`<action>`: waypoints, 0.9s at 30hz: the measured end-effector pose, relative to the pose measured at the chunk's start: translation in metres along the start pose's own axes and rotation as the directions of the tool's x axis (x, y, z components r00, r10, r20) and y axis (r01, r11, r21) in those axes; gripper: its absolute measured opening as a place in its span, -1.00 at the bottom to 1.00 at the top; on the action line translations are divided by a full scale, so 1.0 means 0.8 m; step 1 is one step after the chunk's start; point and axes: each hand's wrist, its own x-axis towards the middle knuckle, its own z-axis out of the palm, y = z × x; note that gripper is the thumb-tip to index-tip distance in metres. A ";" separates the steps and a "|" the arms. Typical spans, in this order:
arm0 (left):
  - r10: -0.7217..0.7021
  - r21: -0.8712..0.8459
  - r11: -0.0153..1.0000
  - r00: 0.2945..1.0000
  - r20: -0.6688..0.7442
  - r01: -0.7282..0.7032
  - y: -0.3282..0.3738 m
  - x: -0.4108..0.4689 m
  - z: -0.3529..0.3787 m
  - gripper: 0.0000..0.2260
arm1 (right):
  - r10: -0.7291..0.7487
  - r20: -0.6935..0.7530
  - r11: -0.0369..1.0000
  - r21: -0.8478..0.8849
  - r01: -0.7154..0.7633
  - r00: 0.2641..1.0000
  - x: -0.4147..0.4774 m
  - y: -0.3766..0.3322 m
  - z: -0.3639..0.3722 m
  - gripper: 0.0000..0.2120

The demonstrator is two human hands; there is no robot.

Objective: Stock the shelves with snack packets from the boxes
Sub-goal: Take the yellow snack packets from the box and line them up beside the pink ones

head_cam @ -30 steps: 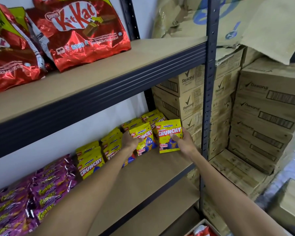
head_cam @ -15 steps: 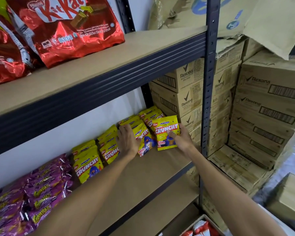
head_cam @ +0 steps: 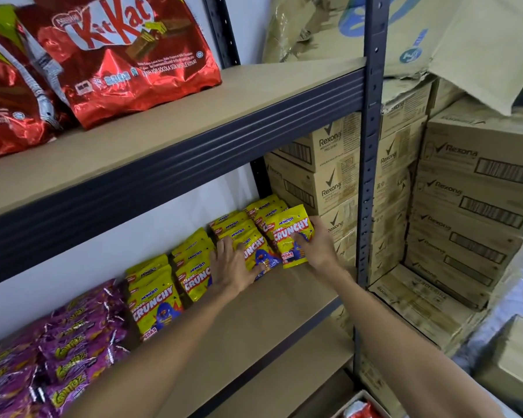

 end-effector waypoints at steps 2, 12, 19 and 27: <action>-0.022 0.017 1.000 1.000 0.022 0.021 0.003 0.000 0.001 -0.27 | -0.034 -0.034 0.999 -0.044 0.032 0.999 0.000 -0.004 0.007 -0.67; -0.069 0.023 0.997 0.994 0.080 0.067 0.013 -0.003 -0.001 -0.37 | -0.369 -0.140 0.679 -0.715 0.163 0.919 0.010 0.020 0.042 -0.70; -0.037 0.041 0.999 0.997 0.070 0.035 0.013 -0.002 0.001 -0.39 | -0.318 -0.033 0.658 -0.727 0.196 0.947 0.003 0.035 0.039 -0.73; 0.015 -0.044 0.999 0.995 0.098 -0.011 0.010 0.001 0.008 -0.37 | -0.161 0.043 0.733 -0.663 0.149 0.986 -0.009 0.025 0.030 -0.56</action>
